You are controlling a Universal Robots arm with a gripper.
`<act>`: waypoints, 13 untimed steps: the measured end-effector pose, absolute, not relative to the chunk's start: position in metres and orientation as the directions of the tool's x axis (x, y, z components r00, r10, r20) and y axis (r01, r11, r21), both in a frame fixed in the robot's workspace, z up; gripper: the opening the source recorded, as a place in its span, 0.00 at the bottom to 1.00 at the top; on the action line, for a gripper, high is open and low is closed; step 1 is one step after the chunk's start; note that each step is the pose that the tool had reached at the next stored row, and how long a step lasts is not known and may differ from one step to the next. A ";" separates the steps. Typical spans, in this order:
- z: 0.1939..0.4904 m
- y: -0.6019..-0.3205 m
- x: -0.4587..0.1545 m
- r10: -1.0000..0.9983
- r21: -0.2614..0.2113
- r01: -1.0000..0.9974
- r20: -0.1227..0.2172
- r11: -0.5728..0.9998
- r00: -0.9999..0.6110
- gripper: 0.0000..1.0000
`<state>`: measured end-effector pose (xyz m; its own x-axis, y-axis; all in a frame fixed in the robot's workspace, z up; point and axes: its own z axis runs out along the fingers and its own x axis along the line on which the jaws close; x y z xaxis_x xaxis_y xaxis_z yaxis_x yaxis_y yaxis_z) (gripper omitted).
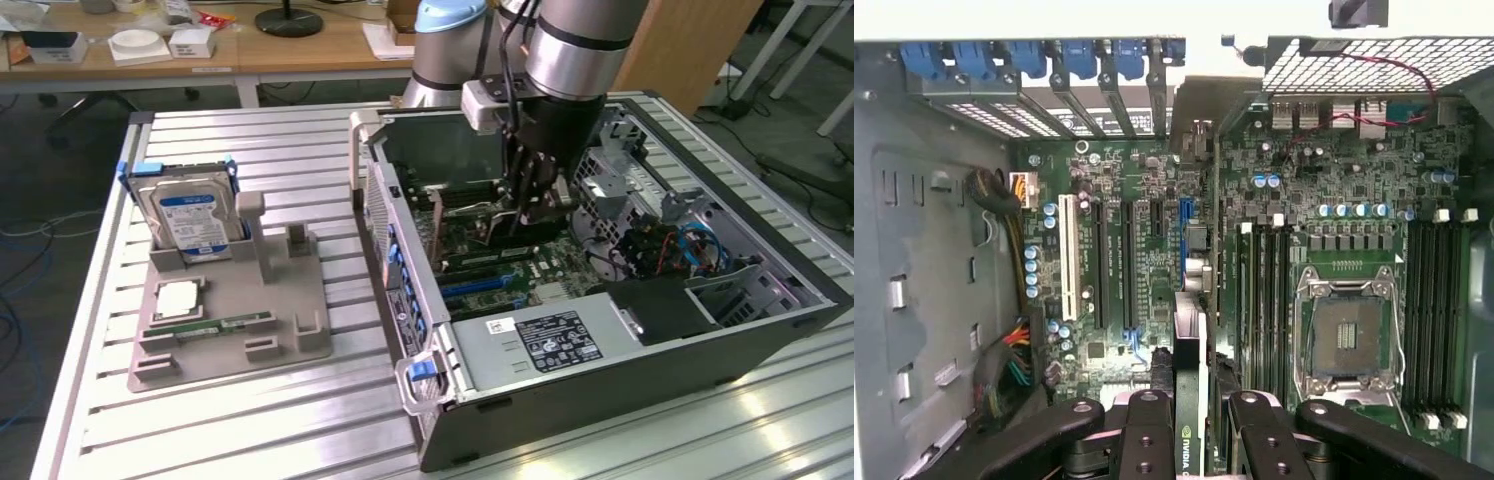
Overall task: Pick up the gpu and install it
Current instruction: 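Insert the gpu into the slot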
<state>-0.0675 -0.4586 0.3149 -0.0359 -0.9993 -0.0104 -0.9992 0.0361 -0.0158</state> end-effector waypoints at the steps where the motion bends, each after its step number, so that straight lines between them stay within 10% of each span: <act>1: 0.314 -0.459 -0.068 -0.999 -0.016 -0.999 -0.010 0.036 -0.036 0.26; 13: 0.301 -0.463 -0.072 -0.999 -0.016 -0.999 -0.010 0.036 -0.036 0.26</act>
<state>-0.0723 -0.4627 0.3013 -0.0360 -0.9993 -0.0104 -0.9992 0.0361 -0.0158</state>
